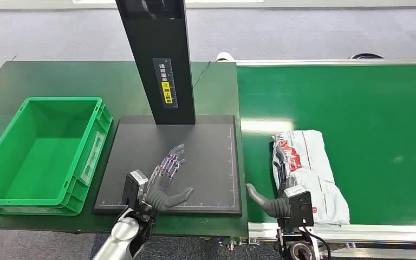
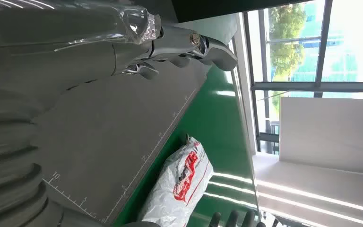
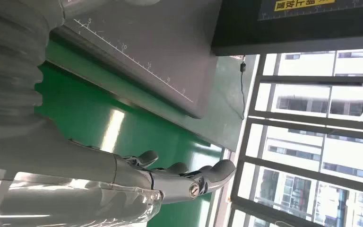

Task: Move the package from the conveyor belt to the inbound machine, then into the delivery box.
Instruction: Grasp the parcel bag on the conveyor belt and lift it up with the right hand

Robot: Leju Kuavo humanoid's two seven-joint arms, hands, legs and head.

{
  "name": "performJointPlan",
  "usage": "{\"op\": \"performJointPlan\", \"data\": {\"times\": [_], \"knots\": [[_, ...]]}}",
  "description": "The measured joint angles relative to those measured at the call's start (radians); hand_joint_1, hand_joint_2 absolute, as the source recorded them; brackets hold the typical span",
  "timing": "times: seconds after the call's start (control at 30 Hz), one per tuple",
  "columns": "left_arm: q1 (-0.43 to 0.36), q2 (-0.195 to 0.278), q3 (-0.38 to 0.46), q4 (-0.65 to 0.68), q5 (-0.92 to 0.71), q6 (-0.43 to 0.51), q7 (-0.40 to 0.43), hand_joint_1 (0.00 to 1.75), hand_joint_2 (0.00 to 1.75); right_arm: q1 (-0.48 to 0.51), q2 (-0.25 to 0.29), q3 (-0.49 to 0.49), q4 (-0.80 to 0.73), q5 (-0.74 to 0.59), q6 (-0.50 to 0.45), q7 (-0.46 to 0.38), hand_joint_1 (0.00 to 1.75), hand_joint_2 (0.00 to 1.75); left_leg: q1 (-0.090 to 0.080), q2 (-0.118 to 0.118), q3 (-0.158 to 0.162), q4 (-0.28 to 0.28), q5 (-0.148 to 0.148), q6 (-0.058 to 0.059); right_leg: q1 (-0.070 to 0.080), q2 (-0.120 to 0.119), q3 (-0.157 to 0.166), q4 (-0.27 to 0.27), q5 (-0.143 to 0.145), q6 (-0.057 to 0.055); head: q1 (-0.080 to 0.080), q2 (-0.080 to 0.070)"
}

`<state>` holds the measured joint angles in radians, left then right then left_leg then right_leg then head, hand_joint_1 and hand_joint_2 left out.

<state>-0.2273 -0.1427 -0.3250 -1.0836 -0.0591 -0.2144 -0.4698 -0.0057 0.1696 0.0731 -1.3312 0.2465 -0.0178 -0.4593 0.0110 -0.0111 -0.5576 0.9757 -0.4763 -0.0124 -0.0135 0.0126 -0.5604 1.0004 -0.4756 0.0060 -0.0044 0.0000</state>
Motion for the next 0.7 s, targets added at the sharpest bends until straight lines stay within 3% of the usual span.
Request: {"op": "performJointPlan", "data": {"times": [0.2,0.37,0.5,0.7], "knots": [[0.021,0.004,0.001,-0.018,0.003,0.010,0.016,0.00,1.75,-0.001,-0.010,-0.013,-0.019,0.135,-0.159,0.089,0.00,1.75,0.000,0.000,0.000,0.000,0.000,0.000,0.000,0.000,0.000,0.000,0.000,0.000,0.000,0.000],[0.060,0.006,0.009,-0.062,-0.011,0.020,0.047,0.00,1.75,-0.011,-0.036,-0.074,-0.030,0.468,-0.280,0.354,0.00,1.75,0.000,0.000,-0.001,0.000,0.000,0.000,0.000,0.000,0.000,0.000,0.000,0.000,0.000,0.000],[0.074,0.006,0.012,-0.082,-0.015,0.021,0.054,0.00,1.75,-0.016,-0.043,-0.101,-0.025,0.520,-0.272,0.405,0.00,1.75,0.000,0.000,-0.001,0.000,0.000,0.000,0.000,0.000,0.000,0.000,0.000,0.000,0.000,0.000],[0.098,0.005,0.025,-0.121,-0.025,0.040,0.082,0.00,1.75,-0.060,-0.044,-0.118,0.053,0.562,-0.143,0.493,0.00,1.75,0.000,0.000,0.000,0.000,0.000,0.000,0.000,0.000,0.000,0.000,0.000,0.000,0.000,0.000]]}}
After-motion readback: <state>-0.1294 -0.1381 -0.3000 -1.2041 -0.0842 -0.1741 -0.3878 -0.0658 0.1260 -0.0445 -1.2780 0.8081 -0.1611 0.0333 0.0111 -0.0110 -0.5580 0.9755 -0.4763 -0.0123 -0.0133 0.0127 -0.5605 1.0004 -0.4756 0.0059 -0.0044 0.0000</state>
